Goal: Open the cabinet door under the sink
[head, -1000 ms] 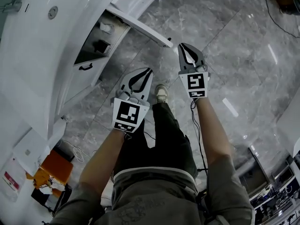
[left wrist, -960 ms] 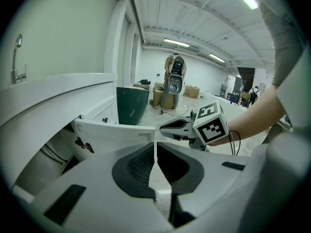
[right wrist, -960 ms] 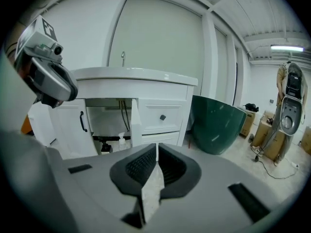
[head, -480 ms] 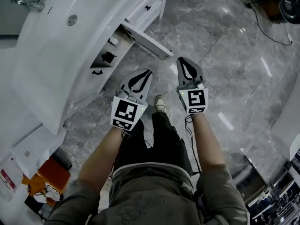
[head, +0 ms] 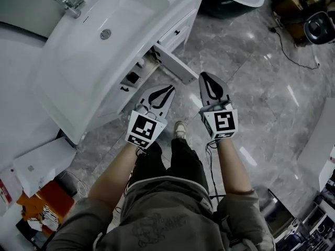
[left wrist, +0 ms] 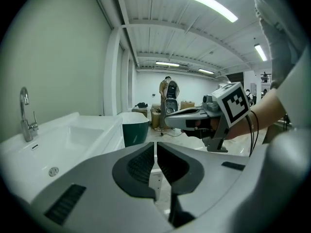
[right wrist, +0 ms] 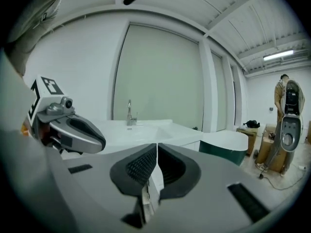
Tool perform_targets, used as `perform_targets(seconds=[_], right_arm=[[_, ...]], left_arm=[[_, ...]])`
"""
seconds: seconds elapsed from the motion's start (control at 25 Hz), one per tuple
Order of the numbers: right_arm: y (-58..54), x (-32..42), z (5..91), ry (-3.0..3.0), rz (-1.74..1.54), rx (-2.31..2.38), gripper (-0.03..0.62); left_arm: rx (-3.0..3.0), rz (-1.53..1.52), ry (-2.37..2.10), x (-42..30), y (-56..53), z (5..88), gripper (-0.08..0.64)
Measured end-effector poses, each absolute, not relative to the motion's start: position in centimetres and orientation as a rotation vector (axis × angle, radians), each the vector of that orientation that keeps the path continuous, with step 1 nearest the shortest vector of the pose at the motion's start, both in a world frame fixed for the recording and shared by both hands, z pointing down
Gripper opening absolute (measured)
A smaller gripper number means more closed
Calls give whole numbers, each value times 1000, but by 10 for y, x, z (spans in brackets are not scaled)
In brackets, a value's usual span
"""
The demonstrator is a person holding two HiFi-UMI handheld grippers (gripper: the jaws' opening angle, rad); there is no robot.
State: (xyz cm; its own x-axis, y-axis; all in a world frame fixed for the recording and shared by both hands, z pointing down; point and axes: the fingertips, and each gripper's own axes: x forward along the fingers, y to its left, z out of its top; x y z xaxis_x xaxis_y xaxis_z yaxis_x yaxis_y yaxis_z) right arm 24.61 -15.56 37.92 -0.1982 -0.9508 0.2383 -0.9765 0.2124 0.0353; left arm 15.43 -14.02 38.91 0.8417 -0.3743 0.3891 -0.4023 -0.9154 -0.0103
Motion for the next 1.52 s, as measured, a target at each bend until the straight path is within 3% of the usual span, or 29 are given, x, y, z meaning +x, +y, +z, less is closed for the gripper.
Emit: perform_targets(seconds=[0.4, 1.08, 1.52], right_arm=[[-155, 198, 276, -2368, 264, 1818, 32], [-113, 114, 108, -2582, -67, 1710, 34], [-82, 91, 71, -2643, -183, 1641, 32]], left_arm=[[2996, 503, -763, 117, -167, 295, 31], [3094, 318, -952, 36, -140, 154, 31], [3173, 249, -1014, 3, -107, 105, 31]])
